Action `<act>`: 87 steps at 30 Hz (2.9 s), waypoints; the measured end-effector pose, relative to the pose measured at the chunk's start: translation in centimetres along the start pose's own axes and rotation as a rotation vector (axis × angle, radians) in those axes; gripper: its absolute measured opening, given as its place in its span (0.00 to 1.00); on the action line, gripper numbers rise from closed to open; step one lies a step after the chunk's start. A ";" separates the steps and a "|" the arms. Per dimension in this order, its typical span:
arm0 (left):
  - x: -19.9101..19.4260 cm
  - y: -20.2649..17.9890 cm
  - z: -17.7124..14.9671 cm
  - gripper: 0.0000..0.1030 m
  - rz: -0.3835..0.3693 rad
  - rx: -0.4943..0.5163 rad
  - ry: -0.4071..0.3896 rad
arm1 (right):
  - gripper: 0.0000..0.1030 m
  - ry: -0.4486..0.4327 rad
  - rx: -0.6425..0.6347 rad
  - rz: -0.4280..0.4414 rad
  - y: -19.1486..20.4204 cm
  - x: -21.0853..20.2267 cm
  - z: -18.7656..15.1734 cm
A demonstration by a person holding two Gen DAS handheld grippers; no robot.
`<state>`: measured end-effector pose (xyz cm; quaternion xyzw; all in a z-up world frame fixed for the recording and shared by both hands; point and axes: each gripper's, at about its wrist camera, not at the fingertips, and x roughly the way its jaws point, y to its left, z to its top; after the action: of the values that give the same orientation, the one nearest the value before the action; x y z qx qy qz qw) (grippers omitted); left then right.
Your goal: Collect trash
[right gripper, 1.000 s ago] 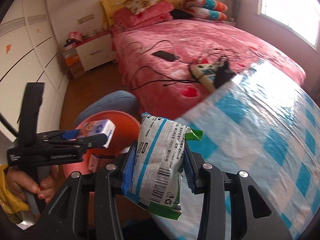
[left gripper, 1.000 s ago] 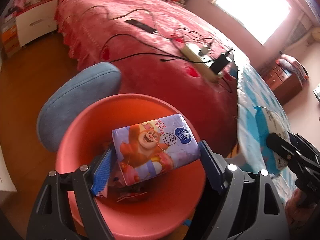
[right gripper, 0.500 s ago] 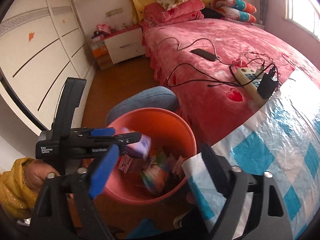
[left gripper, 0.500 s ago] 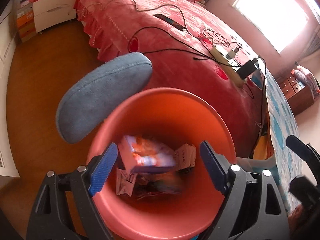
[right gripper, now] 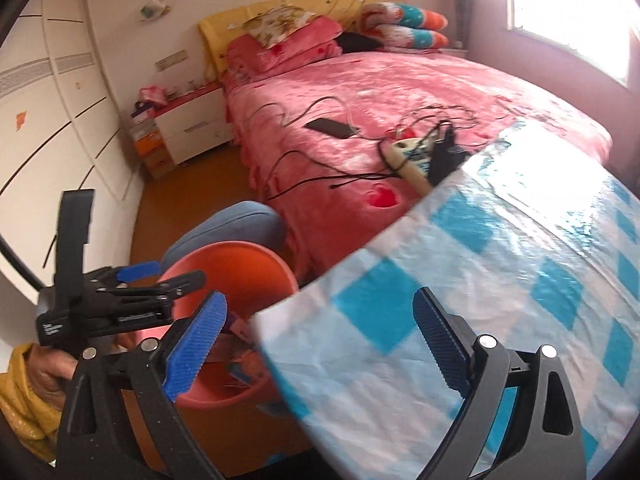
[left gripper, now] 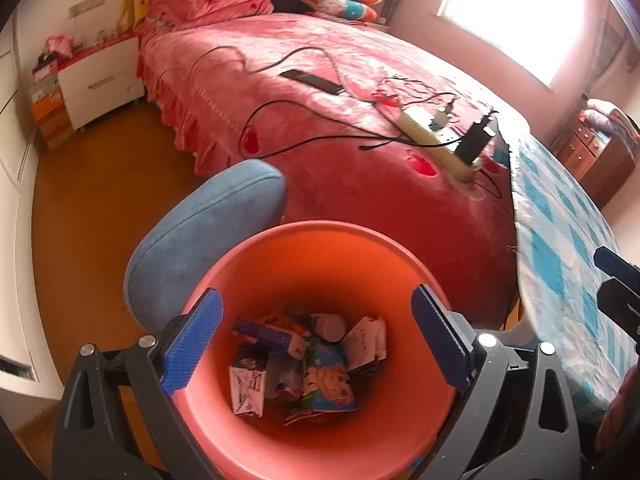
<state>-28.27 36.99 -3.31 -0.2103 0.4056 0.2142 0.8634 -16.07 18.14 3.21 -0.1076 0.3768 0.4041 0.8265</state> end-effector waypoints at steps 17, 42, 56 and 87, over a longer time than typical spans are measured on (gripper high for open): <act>-1.9 -8.2 1.2 0.94 -0.115 0.145 -0.082 | 0.91 -0.061 0.081 -0.100 -5.3 -3.0 -2.0; -2.5 -19.6 0.5 0.96 -0.224 0.304 -0.166 | 0.91 -0.166 0.210 -0.238 -14.3 -8.5 -4.9; -2.4 -24.8 1.0 0.96 -0.304 0.292 -0.168 | 0.91 -0.220 0.248 -0.303 -17.8 -11.4 -6.4; -3.1 -38.2 -0.6 0.96 -0.348 0.445 -0.233 | 0.91 -0.310 0.355 -0.496 -25.8 -17.4 -10.9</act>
<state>-9.83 4.73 6.05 -0.0562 0.2986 -0.0082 0.9527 -9.34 -14.13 4.70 0.0121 0.2736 0.1306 0.9529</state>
